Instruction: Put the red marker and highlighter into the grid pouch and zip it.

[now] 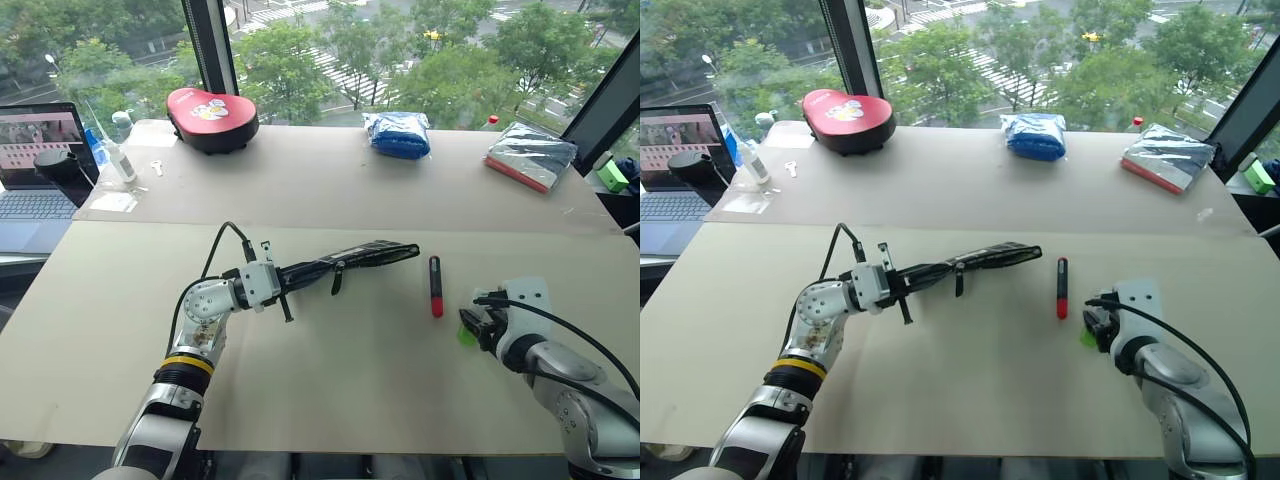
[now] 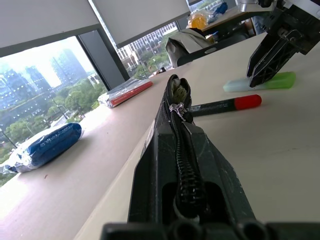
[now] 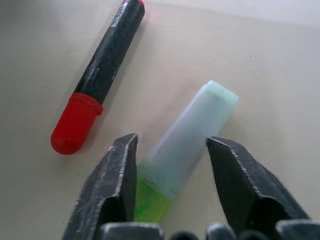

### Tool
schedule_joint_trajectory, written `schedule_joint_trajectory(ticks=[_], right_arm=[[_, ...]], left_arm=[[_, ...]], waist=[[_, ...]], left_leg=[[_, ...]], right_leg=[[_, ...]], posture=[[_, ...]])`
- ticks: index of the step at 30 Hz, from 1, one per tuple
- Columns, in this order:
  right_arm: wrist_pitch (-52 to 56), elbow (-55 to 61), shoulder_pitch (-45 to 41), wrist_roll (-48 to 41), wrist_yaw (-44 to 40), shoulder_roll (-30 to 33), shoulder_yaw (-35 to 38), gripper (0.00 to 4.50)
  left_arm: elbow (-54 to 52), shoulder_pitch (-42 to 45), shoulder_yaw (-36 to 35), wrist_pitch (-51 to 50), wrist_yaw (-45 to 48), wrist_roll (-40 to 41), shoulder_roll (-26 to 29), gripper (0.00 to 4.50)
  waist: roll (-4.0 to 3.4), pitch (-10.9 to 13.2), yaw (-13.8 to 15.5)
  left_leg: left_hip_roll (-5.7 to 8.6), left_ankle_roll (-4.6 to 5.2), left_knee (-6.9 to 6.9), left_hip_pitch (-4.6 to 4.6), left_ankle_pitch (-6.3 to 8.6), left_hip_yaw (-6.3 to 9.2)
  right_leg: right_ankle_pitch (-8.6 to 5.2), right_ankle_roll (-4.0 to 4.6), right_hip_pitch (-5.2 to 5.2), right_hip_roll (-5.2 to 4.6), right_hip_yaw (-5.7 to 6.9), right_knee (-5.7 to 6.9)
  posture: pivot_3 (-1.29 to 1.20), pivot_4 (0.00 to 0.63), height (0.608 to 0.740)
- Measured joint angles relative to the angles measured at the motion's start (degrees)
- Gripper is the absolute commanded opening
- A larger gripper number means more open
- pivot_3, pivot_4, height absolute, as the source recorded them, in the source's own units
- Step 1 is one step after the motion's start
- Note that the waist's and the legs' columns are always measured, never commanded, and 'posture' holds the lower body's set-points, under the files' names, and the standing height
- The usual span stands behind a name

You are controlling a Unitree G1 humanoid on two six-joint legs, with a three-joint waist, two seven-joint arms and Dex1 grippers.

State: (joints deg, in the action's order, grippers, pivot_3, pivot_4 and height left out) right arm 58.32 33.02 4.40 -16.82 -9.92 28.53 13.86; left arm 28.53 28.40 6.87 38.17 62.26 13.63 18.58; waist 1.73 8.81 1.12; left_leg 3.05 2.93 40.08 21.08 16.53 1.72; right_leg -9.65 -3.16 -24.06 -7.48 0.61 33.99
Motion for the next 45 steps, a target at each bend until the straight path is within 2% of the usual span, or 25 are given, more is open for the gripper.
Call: schedule_joint_trajectory(ticks=[3,7,11,15,18,24,25,31,39,45], right_arm=[[-1.7,-0.7,0.7,1.1,0.2,0.3,-0.1,0.07],[-1.5,-3.6,0.8,3.5,1.6,0.1,0.6,0.07],[-1.7,-4.7,0.0,3.1,0.9,-1.2,1.6,0.07],[-3.4,-6.5,-1.0,2.0,-0.2,-2.2,4.3,1.11],[-5.3,-8.7,-2.8,2.7,0.0,0.1,6.9,2.19],[-4.9,-7.4,-8.5,0.8,-2.0,1.8,10.0,4.25],[-3.8,-6.5,-9.2,-0.4,-2.4,1.6,10.0,4.45],[5.9,-2.0,-11.1,-6.7,-3.1,-1.3,9.7,4.45],[10.1,1.5,-6.8,-4.6,0.7,-1.3,7.6,4.45],[12.4,3.3,-5.9,-4.2,2.9,-4.5,6.1,4.45]], left_arm=[[-0.3,0.1,-0.4,-0.8,0.0,0.0,0.3,0.00],[-0.3,0.5,-0.8,-1.0,0.0,0.1,0.5,0.00],[-0.3,0.9,-0.9,-1.1,0.1,0.1,0.3,0.00],[-0.3,0.9,-0.9,-1.1,0.2,0.1,0.3,0.00],[-0.3,0.9,-0.9,-1.1,0.3,0.2,0.2,0.00],[-0.3,0.9,-0.9,-1.2,0.3,0.5,-0.2,0.00],[-0.3,0.9,-0.9,-1.2,0.3,0.5,-0.2,0.00],[-0.3,0.9,-1.0,-1.3,0.2,0.6,-0.3,0.00],[-0.3,0.3,-1.2,-1.5,0.0,0.6,-0.4,0.00],[-0.3,0.3,-1.2,-1.7,-0.3,0.6,-0.6,0.00]], waist=[[0.13,-0.1,0.3],[0.44,-0.3,0.2],[0.41,-0.3,-0.3],[0.38,-0.3,-0.4],[0.06,-0.1,-0.4],[0.00,-0.1,-0.6],[-0.01,-0.1,-0.6],[-0.03,0.0,-0.3],[-0.04,0.0,-0.5],[-0.04,0.0,-0.5]], left_leg=[[0.00,-0.01,0.00,0.00,0.00,0.04],[0.00,-0.02,-0.02,0.00,-0.01,0.05],[-0.02,-0.03,-0.09,0.01,-0.01,0.02],[-0.01,-0.03,-0.09,0.02,-0.01,0.00],[0.01,-0.03,-0.08,0.07,-0.01,-0.09],[-0.01,-0.03,-0.19,0.07,-0.02,-0.11],[-0.03,-0.03,-0.19,0.06,-0.02,-0.10],[-0.08,-0.03,-0.18,0.11,-0.01,-0.07],[-0.05,-0.01,-0.20,0.11,0.00,-0.08],[-0.06,-0.02,-0.20,0.11,-0.01,-0.08]], right_leg=[[0.00,0.00,0.01,0.00,-0.01,-0.01],[0.00,0.01,-0.01,0.01,0.00,-0.01],[-0.01,0.02,-0.08,0.06,-0.04,0.00],[-0.01,0.03,-0.12,0.05,-0.08,0.01],[-0.01,0.02,-0.19,0.03,-0.18,0.01],[-0.01,0.04,-0.24,0.07,-0.16,0.02],[-0.02,0.04,-0.24,0.07,-0.17,0.02],[-0.01,0.04,-0.23,0.02,-0.17,0.00],[-0.02,0.03,-0.28,0.03,-0.16,0.00],[-0.02,0.03,-0.27,0.04,-0.17,0.00]], posture=[[0.00,0.150,0.740],[0.00,0.150,0.740],[0.00,0.150,0.740],[0.00,0.150,0.740],[0.00,0.150,0.740],[0.00,0.150,0.740],[0.00,0.150,0.740],[0.00,0.150,0.740],[0.00,0.150,0.740],[0.00,0.150,0.740]])
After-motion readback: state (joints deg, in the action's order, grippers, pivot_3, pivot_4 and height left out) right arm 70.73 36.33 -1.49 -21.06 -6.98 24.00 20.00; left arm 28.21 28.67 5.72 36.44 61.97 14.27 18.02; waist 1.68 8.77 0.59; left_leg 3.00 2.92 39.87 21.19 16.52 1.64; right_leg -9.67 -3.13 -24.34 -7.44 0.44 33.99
